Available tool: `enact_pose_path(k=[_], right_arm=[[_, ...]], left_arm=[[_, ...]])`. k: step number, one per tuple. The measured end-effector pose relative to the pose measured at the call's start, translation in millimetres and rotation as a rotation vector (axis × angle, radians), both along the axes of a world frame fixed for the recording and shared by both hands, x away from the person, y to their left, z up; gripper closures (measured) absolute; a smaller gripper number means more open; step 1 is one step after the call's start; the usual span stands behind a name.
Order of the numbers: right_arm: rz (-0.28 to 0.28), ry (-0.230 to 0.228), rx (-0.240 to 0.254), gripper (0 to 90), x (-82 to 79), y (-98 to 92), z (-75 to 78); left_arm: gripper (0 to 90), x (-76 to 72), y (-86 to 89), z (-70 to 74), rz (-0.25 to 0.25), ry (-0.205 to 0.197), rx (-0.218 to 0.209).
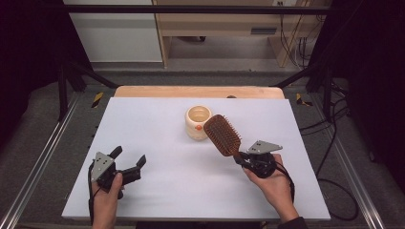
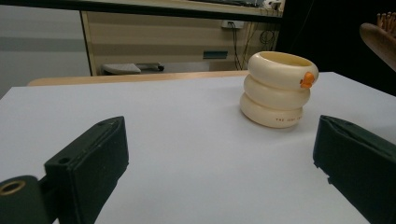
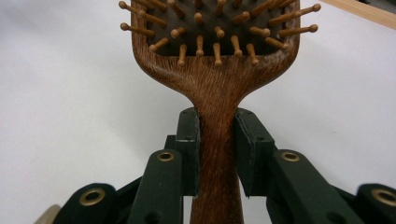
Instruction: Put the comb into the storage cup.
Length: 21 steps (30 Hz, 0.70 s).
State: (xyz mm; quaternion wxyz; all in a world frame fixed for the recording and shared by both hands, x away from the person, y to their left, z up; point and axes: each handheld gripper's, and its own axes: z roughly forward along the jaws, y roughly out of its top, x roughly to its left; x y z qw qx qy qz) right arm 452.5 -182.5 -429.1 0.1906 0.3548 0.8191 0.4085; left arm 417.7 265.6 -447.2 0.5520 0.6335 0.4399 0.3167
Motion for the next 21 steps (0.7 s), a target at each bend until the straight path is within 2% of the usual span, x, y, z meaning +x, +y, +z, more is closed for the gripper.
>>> enact_pose_path(k=[5, 12, 18, 21], right_arm=[[-0.005, -0.017, 0.023, 73.0, -1.1, 2.2, -1.3], [0.0, -0.047, 0.055, 73.0, -2.8, 4.0, -0.1], [0.0, -0.069, 0.08, 73.0, -3.4, 5.6, 1.3], [-0.001, -0.08, 0.094, 73.0, -3.3, 6.5, 2.3]], left_arm=[[3.5, -0.4, -0.8, 1.3, -0.012, -0.005, -0.011], [2.9, -2.5, -7.4, 4.5, -0.056, -0.017, -0.017], [2.5, -5.1, -16.7, 11.2, -0.101, -0.027, -0.042], [2.5, -5.1, -23.8, 16.6, -0.133, -0.027, -0.071]])
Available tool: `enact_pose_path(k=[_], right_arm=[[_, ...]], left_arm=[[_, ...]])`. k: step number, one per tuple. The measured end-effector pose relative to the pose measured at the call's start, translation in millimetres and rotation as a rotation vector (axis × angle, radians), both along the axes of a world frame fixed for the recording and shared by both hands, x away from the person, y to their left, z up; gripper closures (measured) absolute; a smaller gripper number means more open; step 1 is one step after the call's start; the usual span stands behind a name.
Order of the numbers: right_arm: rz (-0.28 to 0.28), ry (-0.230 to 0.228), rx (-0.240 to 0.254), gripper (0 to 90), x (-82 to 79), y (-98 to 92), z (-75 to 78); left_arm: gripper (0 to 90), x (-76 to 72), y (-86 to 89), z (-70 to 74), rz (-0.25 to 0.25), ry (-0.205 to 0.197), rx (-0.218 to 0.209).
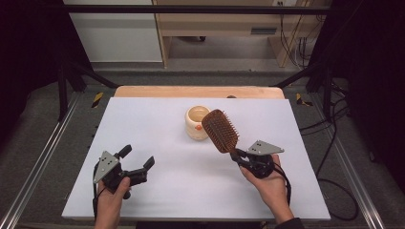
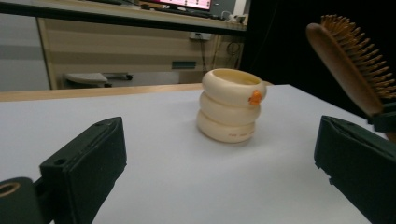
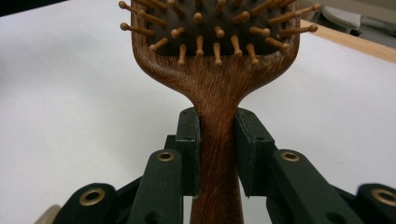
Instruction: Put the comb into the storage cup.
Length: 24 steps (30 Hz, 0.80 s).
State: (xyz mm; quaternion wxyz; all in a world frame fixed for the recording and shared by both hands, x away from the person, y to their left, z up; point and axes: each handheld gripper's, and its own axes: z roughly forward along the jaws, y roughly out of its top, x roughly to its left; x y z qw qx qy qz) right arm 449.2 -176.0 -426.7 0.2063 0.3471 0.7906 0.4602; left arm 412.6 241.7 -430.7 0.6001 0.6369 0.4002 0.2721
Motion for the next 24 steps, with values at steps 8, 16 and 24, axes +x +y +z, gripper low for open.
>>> enact_pose_path(k=[8, 16, 24], right_arm=[[0.006, -0.032, 0.029, 73.0, -0.3, 2.6, 2.7], [0.023, -0.054, 0.046, 73.0, -1.5, 10.2, 4.5], [0.035, -0.074, 0.059, 73.0, -3.7, 14.7, 5.7]], left_arm=[[2.5, -0.1, -27.4, 15.0, -0.09, 0.001, -0.027], [2.7, 7.5, -55.0, 26.8, -0.146, 0.015, -0.05], [2.8, 20.5, -75.9, 39.1, -0.182, 0.032, -0.07]])
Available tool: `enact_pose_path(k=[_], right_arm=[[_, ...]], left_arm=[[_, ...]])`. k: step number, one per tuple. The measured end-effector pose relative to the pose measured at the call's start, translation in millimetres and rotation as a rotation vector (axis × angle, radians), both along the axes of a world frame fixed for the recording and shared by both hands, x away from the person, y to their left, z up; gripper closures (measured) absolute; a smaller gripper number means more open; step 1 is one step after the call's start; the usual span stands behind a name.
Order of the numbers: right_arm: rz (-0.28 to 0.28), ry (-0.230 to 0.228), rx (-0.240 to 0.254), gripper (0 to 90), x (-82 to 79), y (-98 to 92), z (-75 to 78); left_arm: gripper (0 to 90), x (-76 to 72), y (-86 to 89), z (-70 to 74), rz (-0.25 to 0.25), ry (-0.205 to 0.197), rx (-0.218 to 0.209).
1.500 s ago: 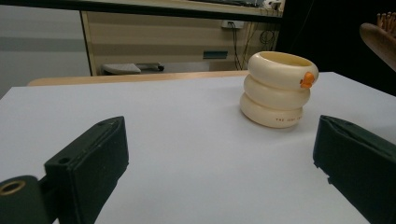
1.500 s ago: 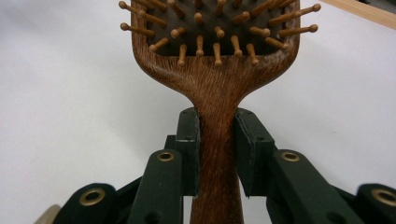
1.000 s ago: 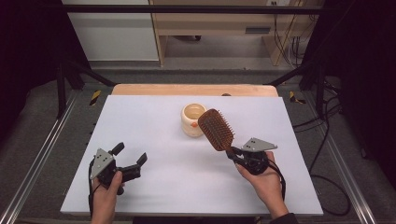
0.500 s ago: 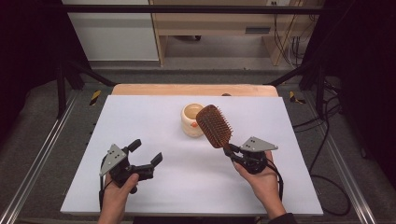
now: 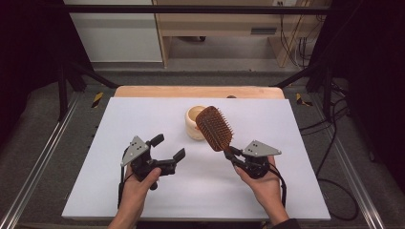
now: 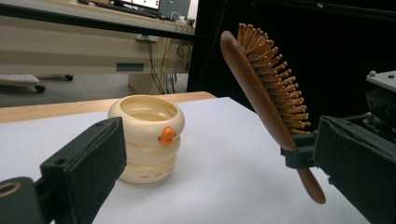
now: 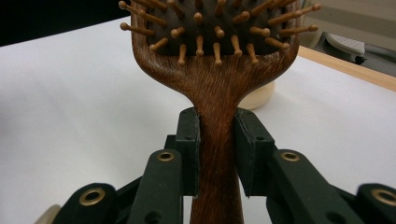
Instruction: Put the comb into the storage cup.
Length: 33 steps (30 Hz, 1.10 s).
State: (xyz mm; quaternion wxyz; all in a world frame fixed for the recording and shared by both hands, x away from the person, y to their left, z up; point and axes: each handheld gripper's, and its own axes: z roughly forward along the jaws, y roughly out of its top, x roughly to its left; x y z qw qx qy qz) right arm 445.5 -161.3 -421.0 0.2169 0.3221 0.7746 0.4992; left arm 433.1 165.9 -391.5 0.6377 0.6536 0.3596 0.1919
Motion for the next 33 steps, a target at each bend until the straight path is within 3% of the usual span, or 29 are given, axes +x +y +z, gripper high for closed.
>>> enact_pose_path(k=[17, 33], right_arm=[[0.023, -0.033, 0.013, 73.0, -3.3, 5.8, 1.8], [0.045, -0.044, 0.022, 73.0, -7.9, 10.5, 3.2]], left_arm=[[3.0, 15.0, -31.2, 19.8, -0.067, 0.048, -0.05], [3.4, 20.9, -33.8, 26.6, -0.051, 0.07, -0.085]])
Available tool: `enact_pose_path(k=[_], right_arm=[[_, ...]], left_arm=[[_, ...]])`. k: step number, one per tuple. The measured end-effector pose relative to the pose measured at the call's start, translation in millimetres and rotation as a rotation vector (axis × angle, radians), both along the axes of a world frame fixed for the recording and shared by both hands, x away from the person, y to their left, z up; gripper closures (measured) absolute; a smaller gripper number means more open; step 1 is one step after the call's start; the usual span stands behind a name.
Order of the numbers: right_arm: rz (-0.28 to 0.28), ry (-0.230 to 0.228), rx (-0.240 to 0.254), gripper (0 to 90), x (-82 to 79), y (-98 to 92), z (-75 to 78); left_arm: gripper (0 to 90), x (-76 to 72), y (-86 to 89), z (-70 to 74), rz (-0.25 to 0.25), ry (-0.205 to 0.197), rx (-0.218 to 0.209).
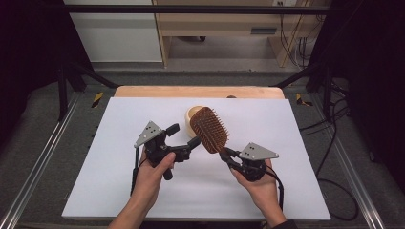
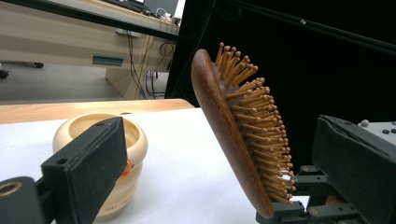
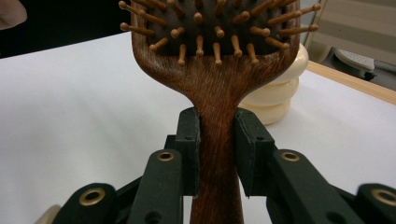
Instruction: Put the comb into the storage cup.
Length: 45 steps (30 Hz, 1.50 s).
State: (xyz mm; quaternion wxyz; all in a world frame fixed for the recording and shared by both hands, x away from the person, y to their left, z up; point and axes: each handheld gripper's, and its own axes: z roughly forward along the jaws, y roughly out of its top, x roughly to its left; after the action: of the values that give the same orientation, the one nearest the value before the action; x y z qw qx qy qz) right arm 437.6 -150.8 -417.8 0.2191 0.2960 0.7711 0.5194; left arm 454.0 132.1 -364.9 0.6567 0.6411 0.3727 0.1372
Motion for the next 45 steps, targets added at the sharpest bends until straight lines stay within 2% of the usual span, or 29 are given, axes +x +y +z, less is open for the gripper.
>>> enact_pose_path(k=[9, 15, 16, 18, 24, 26, 30, 32, 36, 45], right_arm=[[0.011, -0.011, -0.001, 73.0, -2.3, 3.8, 0.7], [0.02, -0.018, -0.01, 73.0, -4.2, 8.9, 0.3], [0.021, -0.019, -0.011, 73.0, -4.6, 9.7, 0.4], [0.025, -0.022, -0.011, 73.0, -5.4, 11.1, 0.5], [0.029, -0.025, -0.015, 73.0, -6.5, 12.8, 0.5], [0.03, -0.027, -0.014, 73.0, -6.7, 13.0, 0.6], [0.031, -0.03, -0.014, 72.9, -7.0, 12.8, 1.2], [0.031, -0.031, -0.013, 72.9, -6.9, 12.6, 1.2], [0.031, -0.03, -0.012, 72.9, -7.1, 13.1, 1.1], [0.035, -0.027, -0.007, 72.9, -7.1, 14.5, 0.1]], left_arm=[[3.5, 0.4, -5.1, 7.5, -0.011, 0.0, -0.008], [4.5, 5.7, -8.2, 7.4, -0.013, 0.034, -0.03], [4.9, 7.1, -8.8, 7.1, -0.015, 0.049, -0.052], [5.7, 8.4, -9.8, 7.0, -0.019, 0.063, -0.068], [16.5, 12.1, -14.6, 6.4, -0.028, 0.089, -0.079], [20.0, 14.3, -15.4, 5.3, -0.031, 0.112, -0.102], [25.1, 16.9, -16.4, 3.7, -0.025, 0.129, -0.118], [27.1, 17.4, -17.9, 3.4, -0.038, 0.14, -0.134], [31.8, 16.9, -21.3, 4.7, -0.046, 0.14, -0.137], [42.0, 17.6, -22.0, 5.6, -0.017, 0.149, -0.143]])
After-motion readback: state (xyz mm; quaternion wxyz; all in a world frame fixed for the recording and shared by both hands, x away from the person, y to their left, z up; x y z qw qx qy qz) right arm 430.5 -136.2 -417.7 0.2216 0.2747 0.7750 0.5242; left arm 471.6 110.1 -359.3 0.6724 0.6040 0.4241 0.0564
